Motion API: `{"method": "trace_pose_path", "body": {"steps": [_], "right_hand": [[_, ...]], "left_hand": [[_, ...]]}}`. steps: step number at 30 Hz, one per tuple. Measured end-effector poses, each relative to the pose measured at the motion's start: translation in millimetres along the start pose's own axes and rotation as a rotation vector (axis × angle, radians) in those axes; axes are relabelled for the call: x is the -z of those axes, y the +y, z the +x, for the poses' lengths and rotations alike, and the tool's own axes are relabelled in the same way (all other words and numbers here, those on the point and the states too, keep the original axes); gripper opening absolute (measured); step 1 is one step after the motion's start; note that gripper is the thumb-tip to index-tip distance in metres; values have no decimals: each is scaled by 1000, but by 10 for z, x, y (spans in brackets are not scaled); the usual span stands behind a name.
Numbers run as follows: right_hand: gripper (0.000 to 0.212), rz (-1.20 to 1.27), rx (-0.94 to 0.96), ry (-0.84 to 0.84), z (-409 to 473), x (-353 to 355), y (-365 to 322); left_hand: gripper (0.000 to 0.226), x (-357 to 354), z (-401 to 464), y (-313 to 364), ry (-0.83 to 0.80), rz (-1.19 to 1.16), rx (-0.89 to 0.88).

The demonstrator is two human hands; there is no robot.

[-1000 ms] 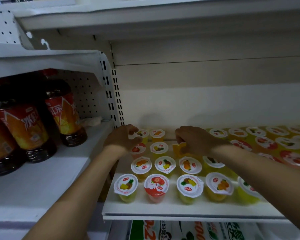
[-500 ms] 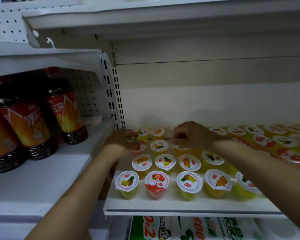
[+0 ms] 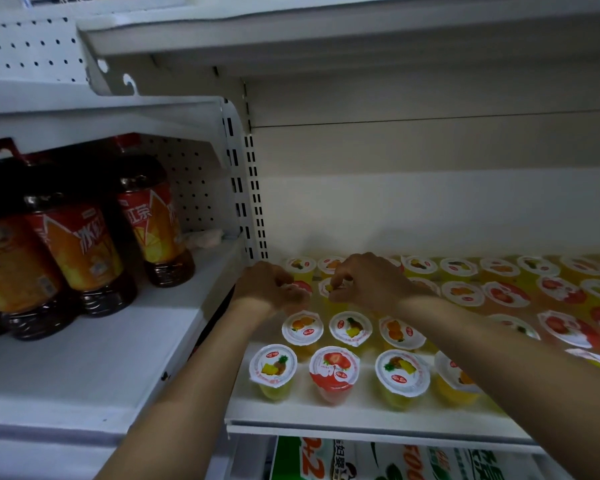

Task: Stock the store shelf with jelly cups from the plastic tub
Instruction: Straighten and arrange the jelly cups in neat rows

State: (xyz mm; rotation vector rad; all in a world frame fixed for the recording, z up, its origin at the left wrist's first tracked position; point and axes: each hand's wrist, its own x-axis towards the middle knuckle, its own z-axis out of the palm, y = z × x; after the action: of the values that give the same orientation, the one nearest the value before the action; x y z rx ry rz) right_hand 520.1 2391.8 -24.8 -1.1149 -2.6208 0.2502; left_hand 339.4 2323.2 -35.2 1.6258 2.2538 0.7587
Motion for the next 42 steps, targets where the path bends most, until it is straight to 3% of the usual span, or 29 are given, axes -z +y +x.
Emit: {"method": "trace_pose_path", "body": {"steps": [10, 19, 22, 27, 34, 42], "right_hand": [[25, -22, -1, 40, -2, -45, -10], [35, 13, -37, -21, -138, 165, -79], [29, 159, -4, -141, -322, 355, -89], [40, 15, 28, -323, -509, 393, -111], [28, -48, 44, -195, -572, 199, -133], [31, -133, -10, -61, -510, 87, -266]], "left_hand": [[56, -77, 101, 37, 47, 13, -17], [46, 93, -77, 73, 87, -37, -88], [27, 212, -289, 66, 4, -134, -100], [46, 266, -554, -7, -173, 7, -137], [49, 146, -635, 25, -124, 61, -112], [57, 107, -541, 24, -28, 68, -35]]}}
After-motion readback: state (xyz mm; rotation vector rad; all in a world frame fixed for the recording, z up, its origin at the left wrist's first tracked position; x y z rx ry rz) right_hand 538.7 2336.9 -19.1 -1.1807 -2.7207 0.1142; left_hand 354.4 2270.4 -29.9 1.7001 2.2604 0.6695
